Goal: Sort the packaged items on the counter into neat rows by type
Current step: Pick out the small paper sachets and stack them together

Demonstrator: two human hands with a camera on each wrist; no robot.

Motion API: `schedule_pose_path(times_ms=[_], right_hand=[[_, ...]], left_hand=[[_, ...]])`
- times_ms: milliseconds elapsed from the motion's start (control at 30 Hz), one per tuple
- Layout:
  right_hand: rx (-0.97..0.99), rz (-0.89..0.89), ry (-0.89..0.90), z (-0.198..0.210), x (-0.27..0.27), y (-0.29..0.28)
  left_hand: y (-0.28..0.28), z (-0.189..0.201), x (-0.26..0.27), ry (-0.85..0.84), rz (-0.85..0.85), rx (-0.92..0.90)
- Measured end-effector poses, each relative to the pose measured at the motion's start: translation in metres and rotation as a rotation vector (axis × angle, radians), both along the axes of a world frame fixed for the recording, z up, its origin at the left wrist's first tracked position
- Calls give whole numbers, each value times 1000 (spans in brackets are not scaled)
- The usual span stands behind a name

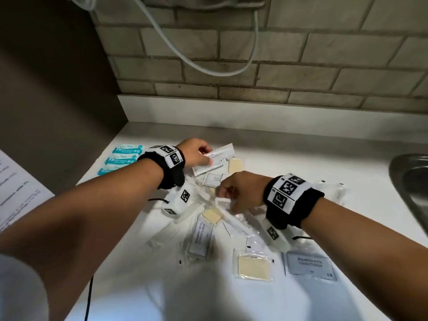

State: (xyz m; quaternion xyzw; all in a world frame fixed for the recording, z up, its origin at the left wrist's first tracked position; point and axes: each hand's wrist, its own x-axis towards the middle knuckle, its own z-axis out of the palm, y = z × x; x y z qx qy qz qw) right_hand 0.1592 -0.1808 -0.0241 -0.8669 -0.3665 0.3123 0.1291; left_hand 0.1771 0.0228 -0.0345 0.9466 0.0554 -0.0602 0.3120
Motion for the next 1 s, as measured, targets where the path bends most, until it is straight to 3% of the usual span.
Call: schedule_pose_path(times_ms=[167, 267, 333, 400, 533, 600, 667, 900, 1000], right_hand=[[105, 13, 32, -3, -10, 17], [213, -70, -98, 1, 6, 18], [167, -114, -204, 6, 20, 14], [-10, -109, -263, 10, 31, 8], [-262, -47, -105, 11, 37, -7], [-276, -58, -41, 8, 34, -11], [-275, -55, -107, 5, 31, -14], [-219, -100, -226, 2, 26, -23], [-147, -110, -322, 10, 28, -24]], left_hand=[[1, 16, -15, 4, -58, -36], [1, 24, -30, -37, -57, -41], [2, 30, -42, -49, -60, -52], [1, 33, -55, -29, -70, -45], [-7, 25, -73, 146, -147, -5], [-14, 17, -78, 236, -173, -12], [-23, 12, -77, 268, -193, -18], [-26, 12, -48, 95, 11, -61], [-21, 5, -34, 150, 31, -30]])
